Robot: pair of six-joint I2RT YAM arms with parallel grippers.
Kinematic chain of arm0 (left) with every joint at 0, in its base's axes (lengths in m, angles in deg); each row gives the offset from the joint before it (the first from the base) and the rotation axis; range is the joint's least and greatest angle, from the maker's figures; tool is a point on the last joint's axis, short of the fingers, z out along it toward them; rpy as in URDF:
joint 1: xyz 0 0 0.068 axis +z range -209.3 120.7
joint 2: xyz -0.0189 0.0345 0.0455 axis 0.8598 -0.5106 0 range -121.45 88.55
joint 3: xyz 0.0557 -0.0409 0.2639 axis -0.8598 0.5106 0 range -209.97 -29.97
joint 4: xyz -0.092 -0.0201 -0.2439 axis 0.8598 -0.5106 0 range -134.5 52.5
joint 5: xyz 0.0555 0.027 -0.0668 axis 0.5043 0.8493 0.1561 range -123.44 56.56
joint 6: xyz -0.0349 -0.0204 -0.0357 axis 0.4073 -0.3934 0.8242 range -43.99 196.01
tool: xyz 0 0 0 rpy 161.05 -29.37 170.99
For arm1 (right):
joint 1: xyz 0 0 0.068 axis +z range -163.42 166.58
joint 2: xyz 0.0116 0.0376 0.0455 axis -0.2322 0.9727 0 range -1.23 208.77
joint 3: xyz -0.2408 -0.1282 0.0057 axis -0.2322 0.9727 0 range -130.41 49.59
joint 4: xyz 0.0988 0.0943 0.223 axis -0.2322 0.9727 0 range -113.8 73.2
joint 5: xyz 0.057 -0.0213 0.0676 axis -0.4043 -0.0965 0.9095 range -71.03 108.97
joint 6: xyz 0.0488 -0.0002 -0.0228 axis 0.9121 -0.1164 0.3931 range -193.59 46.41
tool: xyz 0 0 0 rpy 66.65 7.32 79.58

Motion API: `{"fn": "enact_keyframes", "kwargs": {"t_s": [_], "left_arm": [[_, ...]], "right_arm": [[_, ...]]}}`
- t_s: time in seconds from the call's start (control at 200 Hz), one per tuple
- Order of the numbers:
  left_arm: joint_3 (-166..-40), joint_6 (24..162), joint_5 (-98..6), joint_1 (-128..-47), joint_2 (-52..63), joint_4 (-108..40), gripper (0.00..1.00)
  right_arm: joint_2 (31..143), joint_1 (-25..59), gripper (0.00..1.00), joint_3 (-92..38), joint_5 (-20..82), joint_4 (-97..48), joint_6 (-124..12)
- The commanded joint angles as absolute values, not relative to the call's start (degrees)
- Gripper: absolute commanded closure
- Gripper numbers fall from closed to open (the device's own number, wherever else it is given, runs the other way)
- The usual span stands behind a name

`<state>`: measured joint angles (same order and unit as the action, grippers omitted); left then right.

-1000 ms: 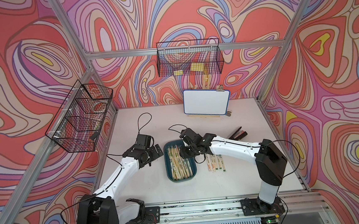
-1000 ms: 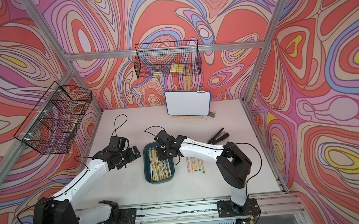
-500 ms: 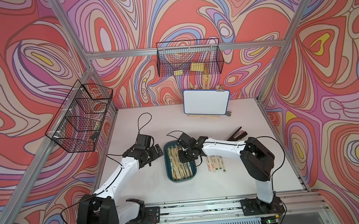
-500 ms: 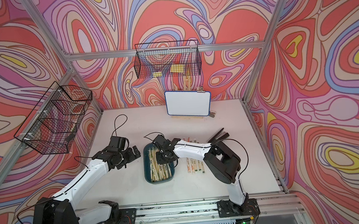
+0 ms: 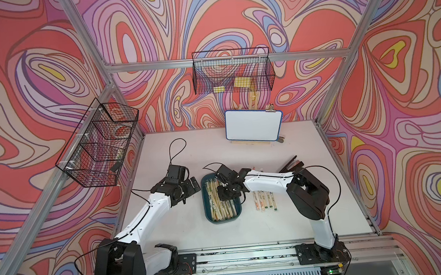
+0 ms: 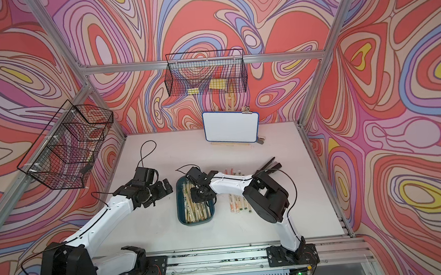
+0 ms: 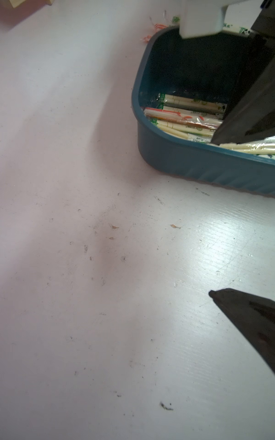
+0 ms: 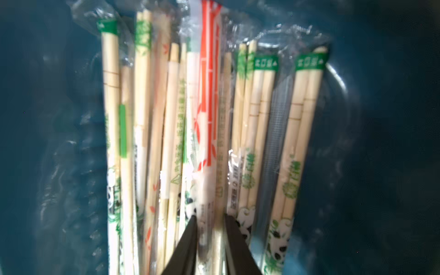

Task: Take the paired disposable chopsticks out of the storage box
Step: Pick up the paired disposable chopsticks from the storage box.

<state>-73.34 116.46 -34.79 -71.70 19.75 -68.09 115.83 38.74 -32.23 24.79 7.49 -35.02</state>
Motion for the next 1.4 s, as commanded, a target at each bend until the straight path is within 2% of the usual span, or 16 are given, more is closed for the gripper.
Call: {"fn": "enact_keyframes", "kwargs": {"t_s": [0.0, 0.31, 0.446, 0.811, 1.112, 1.392], "left_arm": [[-72.6, 116.01, -34.65, -71.89, 19.59, -67.55, 0.0], [-72.55, 116.22, -34.7, -71.86, 19.62, -67.47, 0.0], [-72.6, 116.19, -34.79, -71.9, 19.51, -67.47, 0.0], [-73.04, 115.92, -34.86, -71.86, 19.63, -67.88, 0.0], [-73.23, 115.74, -35.61, -71.87, 19.64, -68.04, 0.0], [-73.3, 115.88, -35.68, -71.92, 19.55, -68.03, 0.0]], "right_arm": [[117.05, 38.98, 0.8, -33.47, 24.39, 7.76, -35.37], [113.84, 39.03, 0.97, -32.68, 23.87, 8.57, -35.38], [111.85, 39.03, 1.0, -32.68, 22.93, 9.39, -35.48], [105.68, 37.94, 1.0, -33.62, 19.11, 11.81, -36.46], [97.92, 30.53, 1.0, -30.68, 16.64, 13.83, -38.33], [98.27, 27.97, 1.0, -25.94, 14.06, 14.26, -39.16]]}}
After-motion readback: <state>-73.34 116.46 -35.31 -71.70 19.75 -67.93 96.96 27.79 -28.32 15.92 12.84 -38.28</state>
